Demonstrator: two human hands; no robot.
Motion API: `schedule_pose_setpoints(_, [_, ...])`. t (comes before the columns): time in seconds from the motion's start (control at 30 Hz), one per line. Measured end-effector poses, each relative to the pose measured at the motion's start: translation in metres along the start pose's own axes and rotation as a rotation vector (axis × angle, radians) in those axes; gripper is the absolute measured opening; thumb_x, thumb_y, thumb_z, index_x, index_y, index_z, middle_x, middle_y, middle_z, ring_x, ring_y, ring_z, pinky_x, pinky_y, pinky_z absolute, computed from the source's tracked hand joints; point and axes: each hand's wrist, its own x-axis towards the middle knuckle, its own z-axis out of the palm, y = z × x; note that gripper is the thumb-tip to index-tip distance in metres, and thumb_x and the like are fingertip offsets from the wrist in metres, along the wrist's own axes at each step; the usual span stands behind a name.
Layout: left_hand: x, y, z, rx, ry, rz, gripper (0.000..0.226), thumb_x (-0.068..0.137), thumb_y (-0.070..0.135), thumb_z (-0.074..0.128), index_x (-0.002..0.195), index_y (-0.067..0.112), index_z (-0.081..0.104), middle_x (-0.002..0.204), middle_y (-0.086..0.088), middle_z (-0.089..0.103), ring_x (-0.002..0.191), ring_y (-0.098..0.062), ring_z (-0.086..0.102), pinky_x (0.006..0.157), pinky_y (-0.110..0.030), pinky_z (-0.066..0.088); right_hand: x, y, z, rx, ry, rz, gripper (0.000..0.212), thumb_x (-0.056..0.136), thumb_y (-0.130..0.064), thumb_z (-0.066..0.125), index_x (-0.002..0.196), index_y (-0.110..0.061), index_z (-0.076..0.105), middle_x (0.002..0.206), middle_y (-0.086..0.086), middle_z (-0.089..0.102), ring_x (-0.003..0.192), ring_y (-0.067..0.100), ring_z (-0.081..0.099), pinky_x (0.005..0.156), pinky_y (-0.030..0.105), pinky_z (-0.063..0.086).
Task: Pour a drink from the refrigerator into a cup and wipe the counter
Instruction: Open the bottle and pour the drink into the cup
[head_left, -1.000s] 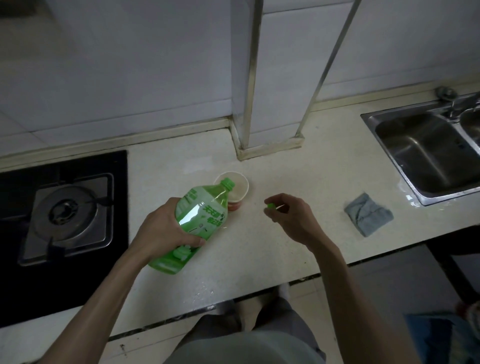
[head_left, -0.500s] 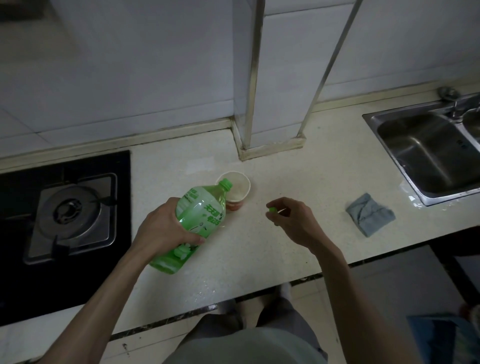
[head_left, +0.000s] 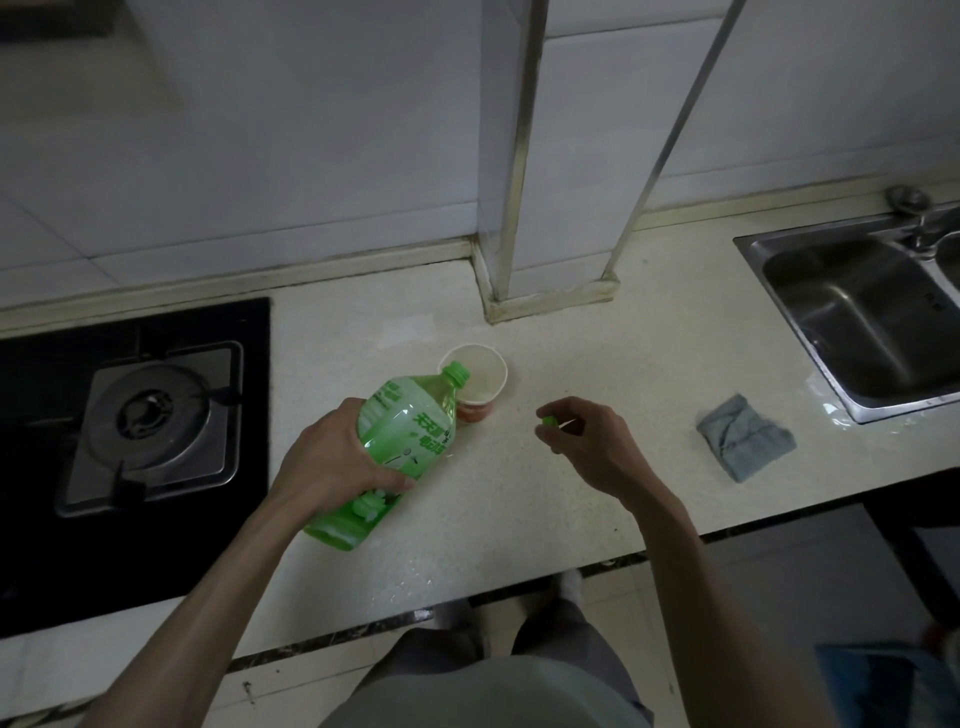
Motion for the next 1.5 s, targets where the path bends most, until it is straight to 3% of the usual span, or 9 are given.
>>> schedule_pose_setpoints(0.27, [-0.0006, 0.0026, -0.0020, -0.010, 0.009, 0.007, 0.079, 0.054, 0.039, 0.092, 0.119, 0.028, 0.048, 0.098, 0.011, 0.060, 0.087, -0.011, 0.058, 0.067, -0.027, 0.046, 0.0006, 0.0003, 0.0031, 0.006, -0.011, 0.010, 0.027, 0.093, -0.022, 0.063, 0.118, -0.012, 0.063, 0.105, 0.003, 0.067, 0.082, 0.009, 0.064, 0.065, 0.014, 0.047])
schedule_pose_setpoints(0.57, [-0.0015, 0.0019, -0.0023, 0.000, 0.004, 0.011, 0.080, 0.055, 0.039, 0.092, 0.121, 0.025, 0.049, 0.103, 0.008, 0.062, 0.089, -0.012, 0.059, 0.070, -0.029, 0.047, -0.0012, -0.0024, 0.0039, 0.014, -0.004, 0.012, 0.027, 0.093, -0.021, 0.063, 0.117, -0.011, 0.064, 0.096, 0.000, 0.065, 0.074, 0.002, 0.059, 0.058, 0.010, 0.041])
schedule_pose_setpoints(1.5, [-0.0060, -0.0010, -0.0046, 0.007, 0.000, 0.009, 0.081, 0.056, 0.039, 0.092, 0.123, 0.025, 0.049, 0.104, 0.007, 0.062, 0.092, -0.013, 0.059, 0.076, -0.030, 0.051, -0.0016, -0.0037, 0.0071, 0.026, -0.017, 0.013, 0.026, 0.092, -0.021, 0.063, 0.116, -0.011, 0.064, 0.101, 0.004, 0.067, 0.080, 0.010, 0.062, 0.063, 0.013, 0.044])
